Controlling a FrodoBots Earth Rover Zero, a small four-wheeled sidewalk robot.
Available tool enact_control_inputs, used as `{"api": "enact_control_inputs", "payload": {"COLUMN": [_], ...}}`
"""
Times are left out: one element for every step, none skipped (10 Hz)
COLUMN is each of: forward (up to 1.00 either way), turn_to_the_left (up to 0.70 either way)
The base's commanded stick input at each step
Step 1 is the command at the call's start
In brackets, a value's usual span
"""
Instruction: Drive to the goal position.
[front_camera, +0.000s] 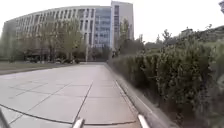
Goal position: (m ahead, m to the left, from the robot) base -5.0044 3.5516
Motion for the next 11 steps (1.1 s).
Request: {"api": "enact_control_inputs", "payload": {"forward": [0.7, 0.7, 0.7, 0.7, 0.7, 0.7, 0.7, 0.7, 0.7, 0.7, 0.7], "turn_to_the_left": [0.35, 0.35, 0.35, 0.35, 0.35, 0.35, 0.35, 0.35, 0.35, 0.35, 0.35]}}
